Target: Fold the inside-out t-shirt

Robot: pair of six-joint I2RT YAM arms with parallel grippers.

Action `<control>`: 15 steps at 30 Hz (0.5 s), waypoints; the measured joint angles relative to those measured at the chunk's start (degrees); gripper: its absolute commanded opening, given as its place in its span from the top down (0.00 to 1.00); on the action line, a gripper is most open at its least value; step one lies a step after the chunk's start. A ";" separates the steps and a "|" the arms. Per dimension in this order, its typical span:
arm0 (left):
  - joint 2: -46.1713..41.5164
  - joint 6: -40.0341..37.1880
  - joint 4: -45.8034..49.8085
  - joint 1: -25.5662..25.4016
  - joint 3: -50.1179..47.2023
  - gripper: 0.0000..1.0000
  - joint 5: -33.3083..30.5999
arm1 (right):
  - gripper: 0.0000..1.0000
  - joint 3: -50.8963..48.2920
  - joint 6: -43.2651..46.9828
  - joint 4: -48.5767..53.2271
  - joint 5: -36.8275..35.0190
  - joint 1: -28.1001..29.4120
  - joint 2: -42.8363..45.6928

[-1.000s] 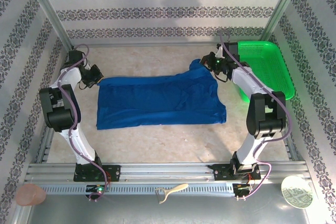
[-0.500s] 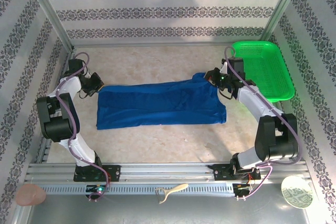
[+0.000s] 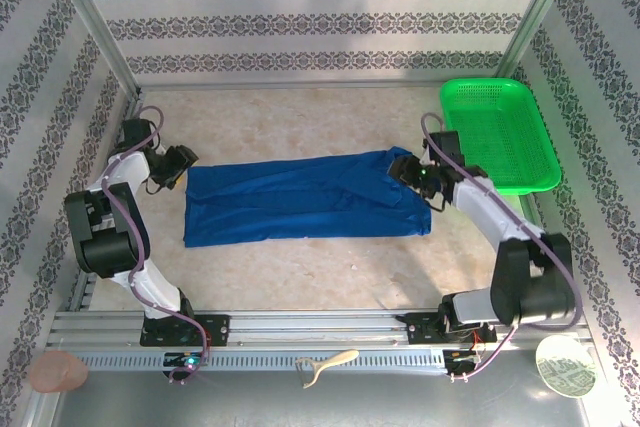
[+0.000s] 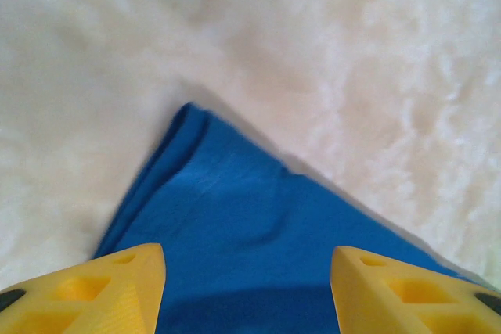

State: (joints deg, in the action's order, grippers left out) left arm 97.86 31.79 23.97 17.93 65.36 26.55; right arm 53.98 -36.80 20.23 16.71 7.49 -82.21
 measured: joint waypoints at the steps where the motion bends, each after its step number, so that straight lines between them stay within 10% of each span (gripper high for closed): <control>1: 0.07 0.11 -0.02 -0.24 0.85 0.40 0.50 | 0.48 3.76 1.40 0.92 -0.26 0.68 -2.95; 15: 12.37 0.61 0.00 -4.39 8.92 0.38 4.72 | 0.47 36.09 14.19 13.27 -3.89 8.59 -34.97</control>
State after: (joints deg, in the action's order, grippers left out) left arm 110.24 32.40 23.97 13.54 74.28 31.27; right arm 90.06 -22.61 33.50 12.82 16.08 -117.19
